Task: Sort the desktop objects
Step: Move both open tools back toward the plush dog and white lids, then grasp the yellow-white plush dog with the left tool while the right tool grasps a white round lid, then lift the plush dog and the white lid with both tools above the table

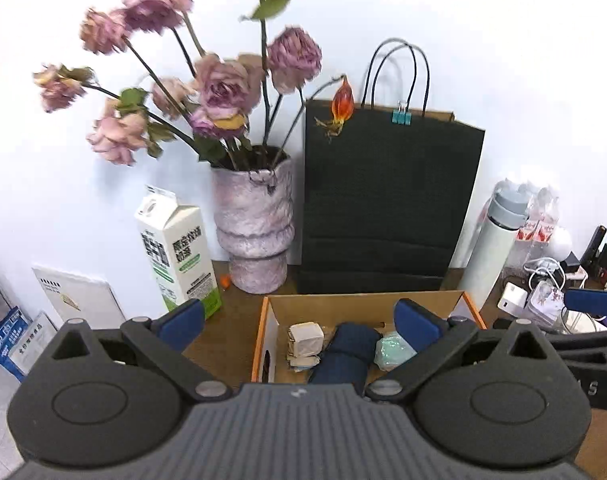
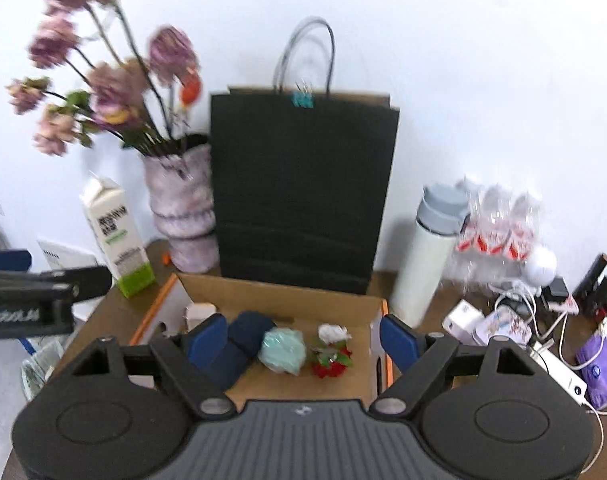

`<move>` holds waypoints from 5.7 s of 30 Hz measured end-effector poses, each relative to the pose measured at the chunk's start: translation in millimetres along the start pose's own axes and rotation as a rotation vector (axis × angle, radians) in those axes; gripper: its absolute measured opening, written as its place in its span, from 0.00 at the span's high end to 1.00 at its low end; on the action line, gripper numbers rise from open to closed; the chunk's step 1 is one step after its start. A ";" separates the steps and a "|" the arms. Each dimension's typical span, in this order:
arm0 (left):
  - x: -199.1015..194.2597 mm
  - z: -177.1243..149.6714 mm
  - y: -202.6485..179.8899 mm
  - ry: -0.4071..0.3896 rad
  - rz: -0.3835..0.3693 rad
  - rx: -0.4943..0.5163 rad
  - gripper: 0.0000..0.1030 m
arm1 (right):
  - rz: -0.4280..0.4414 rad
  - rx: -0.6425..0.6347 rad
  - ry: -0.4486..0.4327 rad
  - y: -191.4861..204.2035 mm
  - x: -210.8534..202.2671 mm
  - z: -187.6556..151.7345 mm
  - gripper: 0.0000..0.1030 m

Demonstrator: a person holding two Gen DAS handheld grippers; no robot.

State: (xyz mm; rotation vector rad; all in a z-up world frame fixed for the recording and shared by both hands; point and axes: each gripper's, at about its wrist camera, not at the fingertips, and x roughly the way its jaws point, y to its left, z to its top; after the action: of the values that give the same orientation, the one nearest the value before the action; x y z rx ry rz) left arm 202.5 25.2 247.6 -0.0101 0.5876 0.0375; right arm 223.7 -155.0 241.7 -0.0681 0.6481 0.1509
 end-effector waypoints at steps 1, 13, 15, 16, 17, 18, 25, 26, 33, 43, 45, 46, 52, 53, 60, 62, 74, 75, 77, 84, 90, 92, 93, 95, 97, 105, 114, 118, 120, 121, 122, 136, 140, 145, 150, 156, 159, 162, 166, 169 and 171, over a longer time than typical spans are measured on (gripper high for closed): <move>-4.8 -4.8 -0.2 -0.011 -0.006 -0.008 0.00 | 0.004 -0.002 -0.016 1.5 -4.4 -5.3 0.19; -48.9 -71.1 -9.4 -0.061 -0.065 0.016 0.00 | 0.059 0.108 -0.133 -4.6 -46.1 -69.1 0.19; -54.7 -84.6 -9.0 -0.064 -0.071 0.011 0.00 | 0.070 0.118 -0.142 -6.4 -52.4 -81.8 0.19; -57.0 -91.1 -8.5 -0.067 -0.077 0.007 0.00 | 0.076 0.124 -0.145 -7.5 -55.1 -88.5 0.19; -58.3 -98.6 -7.6 -0.067 -0.080 0.006 0.00 | 0.079 0.130 -0.150 -8.6 -58.0 -97.1 0.19; -59.2 -105.7 -7.3 -0.067 -0.080 0.008 0.00 | 0.079 0.132 -0.154 -9.3 -60.3 -105.6 0.19; -61.2 -167.2 -1.7 -0.075 -0.077 0.034 0.00 | 0.080 0.119 -0.123 -15.9 -60.9 -177.5 0.19; -59.7 -177.8 -0.5 -0.068 -0.086 0.023 0.00 | 0.080 0.122 -0.120 -17.1 -60.6 -186.1 0.19; -58.7 -240.6 3.2 -0.049 -0.084 0.007 0.00 | 0.054 0.103 -0.104 -20.0 -64.9 -251.2 0.19; -100.2 -307.9 -5.9 -0.078 -0.066 0.065 0.00 | 0.054 0.071 -0.105 -2.3 -96.9 -320.8 0.17; -107.6 -320.9 -7.8 -0.072 -0.076 0.069 0.00 | 0.055 0.063 -0.102 2.2 -102.4 -329.1 0.17; -110.5 -326.5 -8.0 -0.065 -0.077 0.065 0.00 | 0.053 0.064 -0.103 3.5 -104.9 -333.2 0.17; -125.2 -360.6 -9.9 -0.036 -0.070 0.077 0.00 | 0.003 0.092 -0.105 2.9 -122.0 -365.3 0.16; -127.2 -364.5 -9.5 -0.032 -0.069 0.079 0.00 | -0.001 0.098 -0.100 1.5 -125.0 -370.1 0.16; -136.0 -374.1 -0.6 -0.034 -0.086 0.035 0.00 | -0.022 0.070 -0.118 -1.6 -140.5 -391.1 0.16; -136.7 -371.3 0.8 -0.036 -0.095 0.025 0.00 | -0.015 0.076 -0.119 -2.2 -140.2 -391.8 0.16; -114.7 -336.9 0.3 -0.046 -0.148 -0.003 0.00 | 0.009 0.097 -0.097 -12.0 -121.2 -370.9 0.34; -110.5 -331.8 -1.3 -0.050 -0.150 0.001 0.00 | 0.005 0.097 -0.097 -13.8 -118.8 -368.0 0.34; -100.4 -318.2 -5.9 -0.062 -0.154 0.018 0.00 | -0.005 0.091 -0.098 -18.1 -112.4 -359.0 0.35; -41.7 -263.8 -47.6 -0.137 -0.208 0.250 0.02 | -0.012 0.019 -0.108 -36.3 -70.1 -312.1 0.48; 14.1 -232.4 -61.9 -0.051 -0.282 0.288 0.07 | -0.020 0.002 -0.077 -54.0 -19.7 -277.2 0.55; 27.0 -230.8 -64.6 -0.022 -0.282 0.293 0.15 | -0.016 0.003 -0.062 -58.0 -5.7 -272.2 0.61; 31.2 -231.3 -65.1 -0.013 -0.283 0.296 0.20 | -0.012 0.002 -0.060 -59.9 1.4 -270.5 0.62; 37.8 -232.8 -66.0 0.003 -0.289 0.298 0.24 | -0.017 -0.001 -0.049 -63.0 12.8 -269.5 0.64; 39.8 -234.9 -66.7 -0.004 -0.288 0.307 0.24 | -0.021 0.000 -0.036 -65.3 19.8 -270.8 0.64; 36.4 -243.0 -76.7 -0.012 -0.271 0.344 0.36 | 0.002 0.040 -0.012 -74.2 33.8 -277.3 0.71; 51.3 -233.5 -78.3 0.083 -0.345 0.311 0.24 | 0.000 0.069 -0.022 -77.0 31.5 -277.1 0.74; 60.1 -236.4 -82.3 0.121 -0.321 0.315 0.51 | -0.001 0.083 -0.044 -77.4 20.5 -277.3 0.74; 48.2 -239.7 -77.6 0.111 -0.314 0.279 0.53 | -0.004 0.091 -0.060 -77.9 11.0 -277.5 0.74; 39.8 -241.5 -73.2 0.096 -0.306 0.253 0.54 | -0.013 0.094 -0.074 -77.1 3.7 -277.5 0.74; 29.5 -243.4 -68.7 0.076 -0.293 0.224 0.54 | -0.021 0.095 -0.093 -75.9 -4.7 -277.9 0.74; -98.8 -296.7 -27.9 -0.037 -0.134 0.012 0.54 | 0.067 0.026 -0.214 -11.6 -99.1 -308.4 0.74; -122.0 -311.9 -16.3 -0.060 -0.040 0.010 0.54 | 0.022 0.013 -0.197 -5.3 -114.9 -331.1 0.74; -151.0 -332.3 -4.0 -0.066 -0.043 -0.007 0.54 | -0.001 0.024 -0.190 -6.8 -137.8 -350.9 0.74; -171.5 -346.1 -3.6 -0.063 -0.059 0.019 0.53 | -0.013 0.005 -0.220 -2.7 -162.6 -362.1 0.74; -191.9 -353.1 -3.8 -0.092 -0.071 0.035 0.53 | -0.017 0.005 -0.243 1.2 -184.4 -370.0 0.74; -197.7 -354.9 -0.3 -0.095 -0.074 0.025 0.53 | -0.022 0.000 -0.251 2.0 -193.2 -374.0 0.74; -202.9 -355.6 3.1 -0.096 -0.075 0.015 0.53 | -0.027 0.001 -0.252 2.3 -197.5 -376.4 0.74; -207.1 -355.6 4.6 -0.109 -0.071 0.010 0.53 | -0.022 0.003 -0.259 3.1 -199.6 -376.3 0.74; -203.9 -355.1 4.1 -0.107 -0.075 0.011 0.53 | -0.019 0.002 -0.263 4.0 -198.6 -376.4 0.74; -198.0 -353.8 4.9 -0.095 -0.076 0.003 0.53 | -0.017 0.009 -0.254 2.4 -194.6 -376.0 0.74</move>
State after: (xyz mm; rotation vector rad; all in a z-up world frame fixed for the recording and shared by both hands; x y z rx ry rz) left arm -158.4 16.5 62.9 -0.0273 0.4916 -0.0369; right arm -153.9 -217.2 60.4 -0.0444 0.3944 0.1376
